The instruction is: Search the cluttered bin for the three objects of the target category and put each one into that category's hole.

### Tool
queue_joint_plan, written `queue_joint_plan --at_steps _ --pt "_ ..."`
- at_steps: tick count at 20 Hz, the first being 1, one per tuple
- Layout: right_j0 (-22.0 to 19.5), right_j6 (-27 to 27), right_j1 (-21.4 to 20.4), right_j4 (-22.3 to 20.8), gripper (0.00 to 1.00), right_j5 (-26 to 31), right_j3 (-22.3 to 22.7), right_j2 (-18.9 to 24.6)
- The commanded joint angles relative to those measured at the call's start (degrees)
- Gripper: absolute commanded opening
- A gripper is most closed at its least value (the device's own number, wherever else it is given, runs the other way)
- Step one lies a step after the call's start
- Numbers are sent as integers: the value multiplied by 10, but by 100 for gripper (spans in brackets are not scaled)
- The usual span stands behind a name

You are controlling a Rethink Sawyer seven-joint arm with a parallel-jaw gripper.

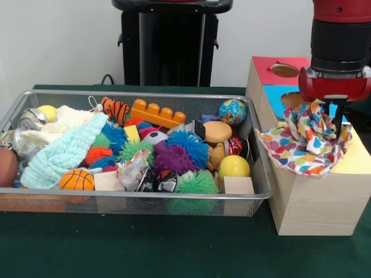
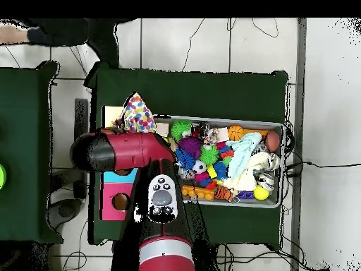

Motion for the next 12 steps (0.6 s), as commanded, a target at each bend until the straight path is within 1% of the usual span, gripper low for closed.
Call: queue_joint_plan --at_steps 1,3,6,8,10,12 --pt "-15 83 104 -35 0 -109 64 6" --pt "-9 89 123 -27 0 -126 49 2" --pt "-1 86 143 -14 0 -132 24 -5" --pt "6 86 138 -7 0 -123 24 -14" --pt "12 89 126 -1 0 -113 35 -23" --pt "12 92 127 1 0 -122 41 -22"
